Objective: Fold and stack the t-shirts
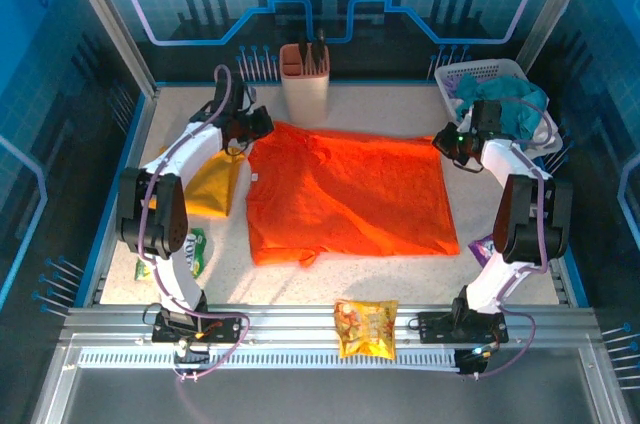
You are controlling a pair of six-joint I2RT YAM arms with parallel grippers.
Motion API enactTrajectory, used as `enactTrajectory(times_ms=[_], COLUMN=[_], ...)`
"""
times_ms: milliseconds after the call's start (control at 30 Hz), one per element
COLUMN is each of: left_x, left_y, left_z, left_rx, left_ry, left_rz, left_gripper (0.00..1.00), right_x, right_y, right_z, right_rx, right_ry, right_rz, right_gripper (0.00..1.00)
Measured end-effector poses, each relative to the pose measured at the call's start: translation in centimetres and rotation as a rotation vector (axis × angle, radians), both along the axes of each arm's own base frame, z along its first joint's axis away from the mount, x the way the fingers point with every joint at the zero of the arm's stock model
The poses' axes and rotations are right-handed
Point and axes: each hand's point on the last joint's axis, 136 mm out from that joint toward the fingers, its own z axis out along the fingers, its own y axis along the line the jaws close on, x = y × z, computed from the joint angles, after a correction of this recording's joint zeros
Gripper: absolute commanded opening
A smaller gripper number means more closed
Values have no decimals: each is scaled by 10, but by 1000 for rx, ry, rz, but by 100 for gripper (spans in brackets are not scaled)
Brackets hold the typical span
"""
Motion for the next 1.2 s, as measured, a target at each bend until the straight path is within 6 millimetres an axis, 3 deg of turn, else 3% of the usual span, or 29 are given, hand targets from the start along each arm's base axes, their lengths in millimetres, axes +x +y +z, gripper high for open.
enactTrajectory(times_ms=[133,333,533,700,1100,1200], left_x=[-22,-46,-69,-84,-100,-107], left_y=[-1,-13,-15,-18,-17,-16], left_z=[-19,-19,-37,-48,-49,-58], left_rx=[-22,-38,-44,-44,-39,-34], left_ry=[71,94,153,189,219,246], left_rz=[19,6,14,13,12,12], left_gripper=[0,0,0,0,0,5], right_x=[-8,-15,-19,-24,-29,-29], right_y=[0,1,1,0,-7,-8], right_z=[-10,-17,-20,-31,-43,-43], right_rx=[-6,-7,-9,-12,-25,-29], right_ry=[54,97,114,153,194,193], right_rz=[10,22,27,26,16,18], right_gripper=[0,0,0,0,0,9])
